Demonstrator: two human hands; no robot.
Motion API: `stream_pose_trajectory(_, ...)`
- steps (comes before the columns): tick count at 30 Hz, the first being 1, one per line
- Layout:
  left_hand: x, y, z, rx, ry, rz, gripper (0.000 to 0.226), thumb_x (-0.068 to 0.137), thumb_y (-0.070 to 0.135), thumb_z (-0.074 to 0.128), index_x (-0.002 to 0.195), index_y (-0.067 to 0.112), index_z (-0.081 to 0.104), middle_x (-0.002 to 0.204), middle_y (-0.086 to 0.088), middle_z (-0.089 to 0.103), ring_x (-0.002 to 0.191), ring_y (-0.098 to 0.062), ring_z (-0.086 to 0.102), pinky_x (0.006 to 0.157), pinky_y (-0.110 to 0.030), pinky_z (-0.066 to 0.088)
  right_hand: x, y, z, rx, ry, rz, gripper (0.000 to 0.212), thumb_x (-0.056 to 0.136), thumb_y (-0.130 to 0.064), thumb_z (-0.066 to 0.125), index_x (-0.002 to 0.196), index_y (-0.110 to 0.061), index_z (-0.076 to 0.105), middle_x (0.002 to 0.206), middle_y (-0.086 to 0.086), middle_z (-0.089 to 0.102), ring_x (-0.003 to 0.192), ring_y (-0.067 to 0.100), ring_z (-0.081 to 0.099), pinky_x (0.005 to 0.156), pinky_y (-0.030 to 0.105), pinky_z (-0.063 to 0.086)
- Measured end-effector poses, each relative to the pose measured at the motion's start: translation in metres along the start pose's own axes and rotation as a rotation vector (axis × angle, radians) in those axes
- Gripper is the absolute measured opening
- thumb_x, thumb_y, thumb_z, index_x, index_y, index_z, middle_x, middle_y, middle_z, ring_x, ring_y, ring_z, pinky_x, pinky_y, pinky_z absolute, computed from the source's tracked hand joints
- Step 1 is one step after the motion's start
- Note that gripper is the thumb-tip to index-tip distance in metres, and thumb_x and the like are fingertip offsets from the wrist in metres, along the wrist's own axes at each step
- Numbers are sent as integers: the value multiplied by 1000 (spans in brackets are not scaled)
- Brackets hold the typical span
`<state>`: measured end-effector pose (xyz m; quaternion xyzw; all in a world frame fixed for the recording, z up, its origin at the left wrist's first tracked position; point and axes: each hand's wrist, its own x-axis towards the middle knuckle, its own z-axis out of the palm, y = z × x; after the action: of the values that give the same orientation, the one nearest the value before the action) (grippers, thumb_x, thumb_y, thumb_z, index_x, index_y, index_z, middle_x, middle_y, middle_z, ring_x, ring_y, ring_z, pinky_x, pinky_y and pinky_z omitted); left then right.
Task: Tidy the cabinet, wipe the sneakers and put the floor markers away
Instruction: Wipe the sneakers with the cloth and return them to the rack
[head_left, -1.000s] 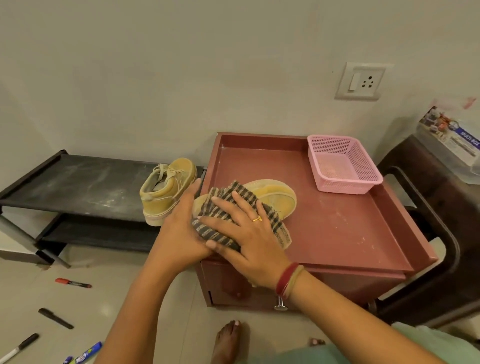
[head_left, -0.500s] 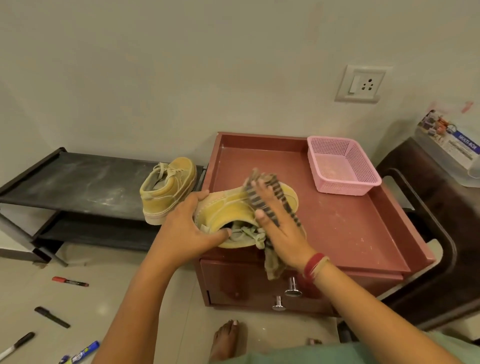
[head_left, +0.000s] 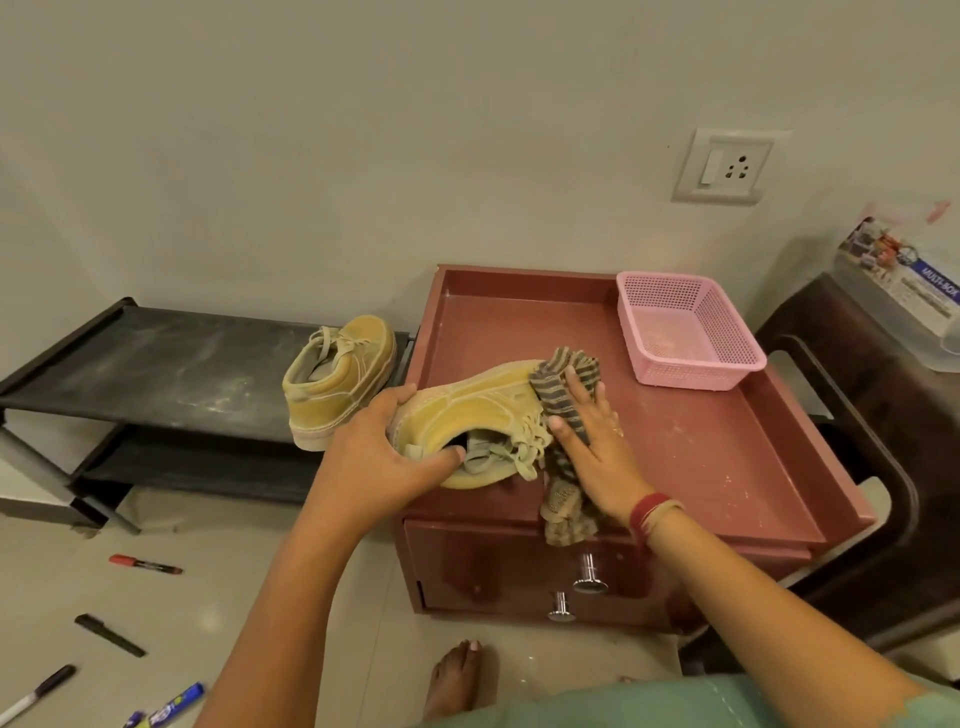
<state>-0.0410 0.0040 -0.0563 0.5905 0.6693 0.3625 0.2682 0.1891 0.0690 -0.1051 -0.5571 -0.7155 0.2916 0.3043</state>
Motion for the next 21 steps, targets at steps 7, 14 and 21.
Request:
stream_pose_trajectory(7, 0, 1, 0, 25, -26, 21, 89, 60, 51, 78, 138, 29, 41, 118, 14, 53, 108, -9, 54, 93, -31, 48, -14, -27, 14, 95, -58, -244, 49, 80, -77, 22, 128, -70, 12, 141, -45, 5, 136, -15, -5, 117, 31, 0)
stream_pose_trajectory(14, 3, -1, 0, 7, -25, 17, 94, 53, 63, 71, 137, 31, 42, 117, 16, 54, 108, -8, 54, 94, -33, 49, -15, -26, 9, 183, 74, -146, 49, 90, -58, 32, 138, -49, 25, 147, -27, 21, 140, -2, 10, 114, 26, 16)
stream_pose_trajectory(21, 2, -6, 1, -20, 101, 121, 74, 63, 76, 61, 127, 42, 43, 122, 23, 41, 114, 5, 40, 90, -20, 39, 10, -13, -3, 265, 39, 165, 50, 92, -52, 40, 130, -23, 52, 137, 6, 50, 132, 21, 39, 110, 42, 31)
